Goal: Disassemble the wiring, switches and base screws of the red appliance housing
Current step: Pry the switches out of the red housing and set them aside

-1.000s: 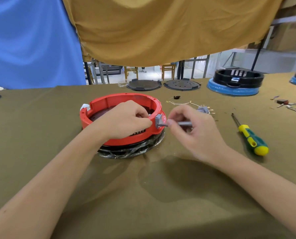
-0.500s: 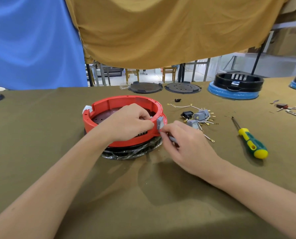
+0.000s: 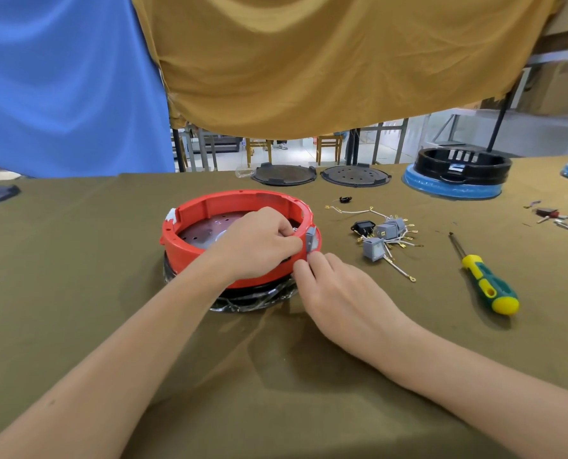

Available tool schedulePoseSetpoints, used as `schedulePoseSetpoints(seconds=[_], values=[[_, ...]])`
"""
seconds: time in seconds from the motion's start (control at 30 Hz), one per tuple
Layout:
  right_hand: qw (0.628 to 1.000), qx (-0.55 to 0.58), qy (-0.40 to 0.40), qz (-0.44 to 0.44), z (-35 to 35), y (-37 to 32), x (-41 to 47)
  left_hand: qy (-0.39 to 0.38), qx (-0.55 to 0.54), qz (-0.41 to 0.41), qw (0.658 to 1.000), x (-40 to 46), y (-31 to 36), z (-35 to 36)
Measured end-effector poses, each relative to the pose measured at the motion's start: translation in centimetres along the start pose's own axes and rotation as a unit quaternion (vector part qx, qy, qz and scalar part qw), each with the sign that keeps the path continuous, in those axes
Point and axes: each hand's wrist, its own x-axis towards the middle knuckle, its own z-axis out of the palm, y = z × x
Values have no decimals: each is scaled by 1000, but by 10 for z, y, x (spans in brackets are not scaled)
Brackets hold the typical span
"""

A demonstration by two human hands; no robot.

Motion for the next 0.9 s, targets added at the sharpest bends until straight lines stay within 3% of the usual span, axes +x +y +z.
schedulePoseSetpoints(seconds=[0.57,0.9], values=[[1000,11,8,5,-3,-1,2,-5,-15,12,1000,1,-4,0],[999,-5,-30,22,-6,1,1,-24,-10,13,1000,2,-2,1]])
